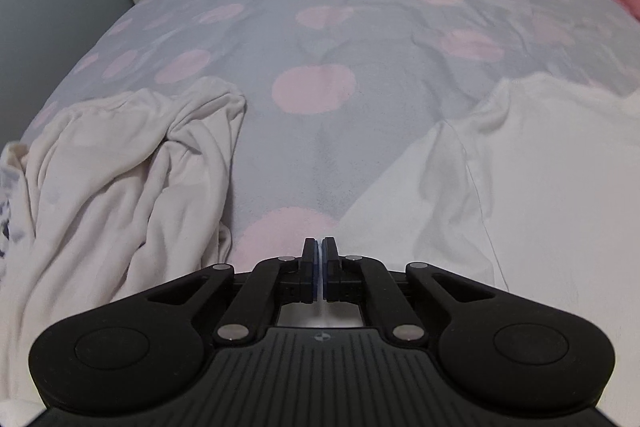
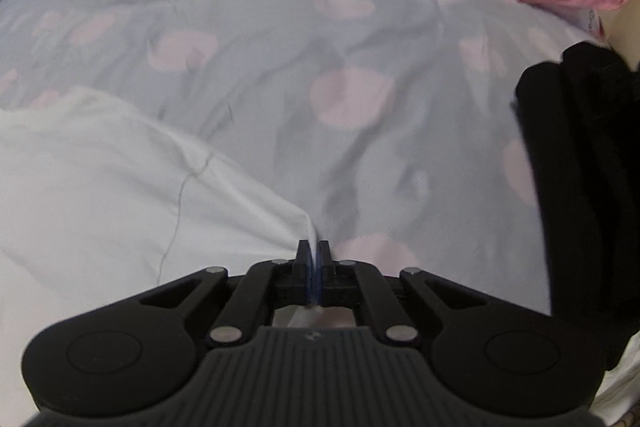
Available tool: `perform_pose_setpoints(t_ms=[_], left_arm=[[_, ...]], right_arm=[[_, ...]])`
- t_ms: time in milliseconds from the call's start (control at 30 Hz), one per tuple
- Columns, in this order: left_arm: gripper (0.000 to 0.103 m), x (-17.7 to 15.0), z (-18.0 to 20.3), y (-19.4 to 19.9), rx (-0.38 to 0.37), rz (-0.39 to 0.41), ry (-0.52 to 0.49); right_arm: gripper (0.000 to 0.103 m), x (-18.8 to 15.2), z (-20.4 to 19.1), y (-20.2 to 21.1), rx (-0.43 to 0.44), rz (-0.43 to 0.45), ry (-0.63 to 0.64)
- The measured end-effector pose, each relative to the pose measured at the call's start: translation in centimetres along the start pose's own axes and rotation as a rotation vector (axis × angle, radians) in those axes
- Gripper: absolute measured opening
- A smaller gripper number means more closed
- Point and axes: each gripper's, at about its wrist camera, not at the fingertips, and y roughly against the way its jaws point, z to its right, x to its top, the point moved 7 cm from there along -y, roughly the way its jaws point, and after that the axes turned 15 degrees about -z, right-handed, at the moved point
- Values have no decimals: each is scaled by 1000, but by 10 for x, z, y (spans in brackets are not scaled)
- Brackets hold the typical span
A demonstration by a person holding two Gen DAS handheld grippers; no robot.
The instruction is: Fold clothes
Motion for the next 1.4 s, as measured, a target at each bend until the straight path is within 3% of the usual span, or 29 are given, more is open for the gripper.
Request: perform_pose_setpoints(t_ms=[100, 167, 300, 533, 633, 733, 767, 800, 867, 1000, 1100, 1200, 1233, 1300, 1400], left_arm=[[2, 8, -6, 18, -69, 62, 19], [8, 18, -6, 24, -111, 91, 18], [26, 43, 9, 23, -195, 122, -8], [27, 64, 48, -15, -195, 119, -112], [27, 61, 48, -21, -212, 141, -119], [24, 59, 46, -20, -220, 146, -109], [8, 59, 48, -19, -210, 149, -114], [1, 58, 51, -16, -192, 152, -125], [0, 56, 57, -12, -157, 158, -148], [0, 63, 53, -2, -48, 186, -142], [0, 72, 50, -6, -6, 150, -124], [0, 71, 56, -16, -7, 73, -134], [0, 71, 55, -13, -1, 87, -125], [2, 66, 49, 0, -9, 118, -96], [2, 49, 41, 27, -23, 151, -111]], right_arm=[[14, 0, 1, 9, 1, 9, 35], [39, 3, 1, 24, -1, 50, 67], [39, 22, -14, 44, 74, 130, 113], [39, 62, -58, 18, 169, 154, 186], [45, 69, -72, -3, 166, 128, 227], [44, 68, -75, -20, 157, 109, 234], [33, 67, -76, -21, 152, 112, 238], [17, 67, -76, -21, 146, 117, 242], [7, 65, -76, -16, 126, 134, 248], [5, 69, -72, 1, 65, 206, 234], [5, 74, -72, 0, 13, 203, 224], [7, 73, -75, -10, 9, 142, 205], [10, 72, -75, -8, -1, 150, 202], [36, 66, -71, 7, -21, 183, 206], [37, 51, -59, 35, -9, 206, 212]])
